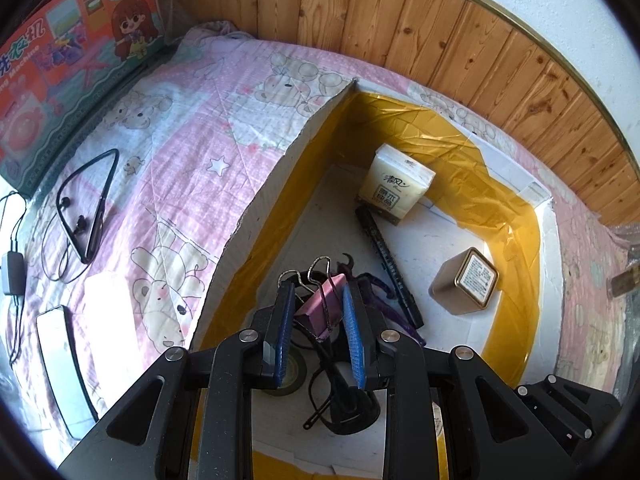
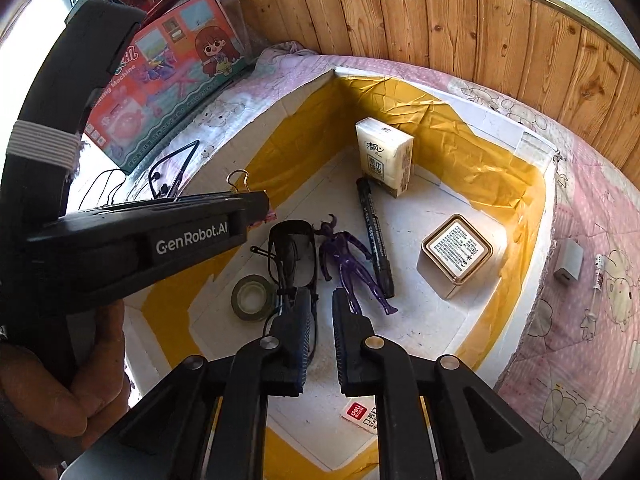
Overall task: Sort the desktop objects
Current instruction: 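Carry the glasses and binder clip together over the cardboard box, then open the right tool dropping the glasses while the left tool releases the binder clip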
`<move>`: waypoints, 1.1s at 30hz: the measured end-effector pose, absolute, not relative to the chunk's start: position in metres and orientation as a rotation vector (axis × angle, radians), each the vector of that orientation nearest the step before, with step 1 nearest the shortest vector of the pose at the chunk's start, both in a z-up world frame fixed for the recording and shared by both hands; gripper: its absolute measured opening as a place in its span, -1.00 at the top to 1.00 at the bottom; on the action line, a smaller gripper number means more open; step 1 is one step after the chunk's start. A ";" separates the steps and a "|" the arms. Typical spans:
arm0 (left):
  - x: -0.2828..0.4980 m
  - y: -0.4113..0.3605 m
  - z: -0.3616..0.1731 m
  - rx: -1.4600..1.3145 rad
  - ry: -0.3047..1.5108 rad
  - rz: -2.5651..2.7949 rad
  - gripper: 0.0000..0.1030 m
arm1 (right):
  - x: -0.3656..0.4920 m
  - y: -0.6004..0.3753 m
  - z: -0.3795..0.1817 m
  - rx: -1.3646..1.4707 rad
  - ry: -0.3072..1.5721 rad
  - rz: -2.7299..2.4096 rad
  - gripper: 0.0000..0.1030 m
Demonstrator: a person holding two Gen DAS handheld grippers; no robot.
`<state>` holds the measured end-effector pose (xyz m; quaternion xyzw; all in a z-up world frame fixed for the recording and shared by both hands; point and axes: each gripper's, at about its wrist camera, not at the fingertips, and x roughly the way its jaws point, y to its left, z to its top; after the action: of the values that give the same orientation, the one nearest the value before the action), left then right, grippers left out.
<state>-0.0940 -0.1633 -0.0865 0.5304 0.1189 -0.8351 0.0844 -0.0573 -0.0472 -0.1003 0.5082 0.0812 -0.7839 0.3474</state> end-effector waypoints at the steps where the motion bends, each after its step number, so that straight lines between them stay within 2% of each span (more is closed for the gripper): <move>1: -0.094 -0.164 -0.087 1.588 0.360 -2.491 0.51 | -0.056 -0.048 -0.101 1.319 0.216 -2.029 0.76; 9: -0.099 -0.163 -0.092 1.620 0.410 -2.497 0.51 | -0.051 -0.052 -0.106 1.337 0.244 -2.003 0.76; 13: -0.104 -0.166 -0.096 1.637 0.471 -2.492 0.26 | -0.049 -0.051 -0.109 1.350 0.242 -1.989 0.75; 33: -0.094 -0.149 -0.075 1.606 0.383 -2.532 0.25 | -0.034 -0.049 -0.108 1.341 0.263 -1.952 0.74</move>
<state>-0.0944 -0.1488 -0.0752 0.5304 0.1266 -0.8361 0.0593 -0.0344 -0.0486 -0.1076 0.5229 0.1024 -0.7609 0.3704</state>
